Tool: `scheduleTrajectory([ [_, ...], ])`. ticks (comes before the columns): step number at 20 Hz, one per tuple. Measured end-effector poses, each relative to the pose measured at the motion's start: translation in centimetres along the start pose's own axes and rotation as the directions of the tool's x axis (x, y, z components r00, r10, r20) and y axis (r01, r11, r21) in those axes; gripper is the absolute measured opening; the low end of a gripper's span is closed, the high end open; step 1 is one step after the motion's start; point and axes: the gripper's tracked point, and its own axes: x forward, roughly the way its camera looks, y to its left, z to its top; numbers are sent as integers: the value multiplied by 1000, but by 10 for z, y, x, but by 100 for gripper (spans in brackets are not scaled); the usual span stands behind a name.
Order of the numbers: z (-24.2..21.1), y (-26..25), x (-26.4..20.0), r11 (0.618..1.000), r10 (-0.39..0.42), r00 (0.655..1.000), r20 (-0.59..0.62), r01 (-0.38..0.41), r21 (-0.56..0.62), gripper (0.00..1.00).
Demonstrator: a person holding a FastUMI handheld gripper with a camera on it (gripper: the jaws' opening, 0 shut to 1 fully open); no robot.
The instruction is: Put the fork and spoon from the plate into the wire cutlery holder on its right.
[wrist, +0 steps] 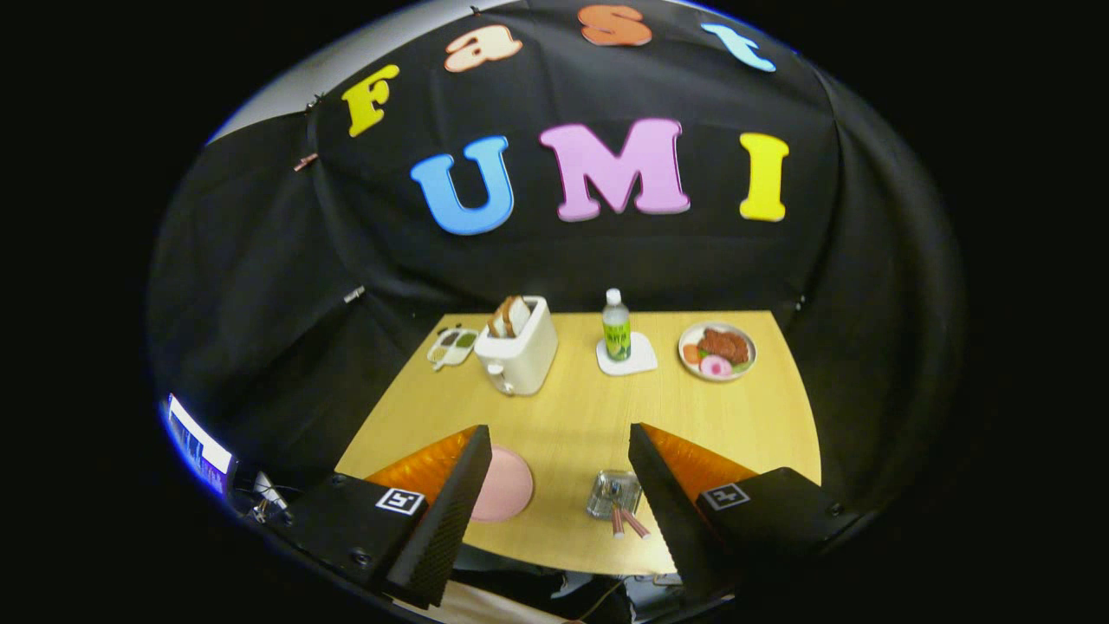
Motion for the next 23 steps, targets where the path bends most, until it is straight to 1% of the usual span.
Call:
scheduleTrajectory([
  [2, 39, 10, -13, 999, -24, 987, 157, 30, -36, 99],
  [4, 69, 9, -30, 992, -83, 953, 290, 107, -69, 99],
  [6, 83, 12, -35, 984, -125, 917, 378, 164, -74, 99],
  [8, 88, 18, -38, 981, -141, 892, 430, 183, -57, 99],
  [10, 90, 19, -37, 982, -145, 881, 451, 184, -43, 99],
  [15, 91, 18, -33, 986, -151, 883, 444, 164, 9, 99],
  [21, 99, 10, -30, 978, -197, 866, 459, 209, 24, 99],
  [23, 97, 14, -28, 976, -207, 863, 461, 213, 40, 99],
])
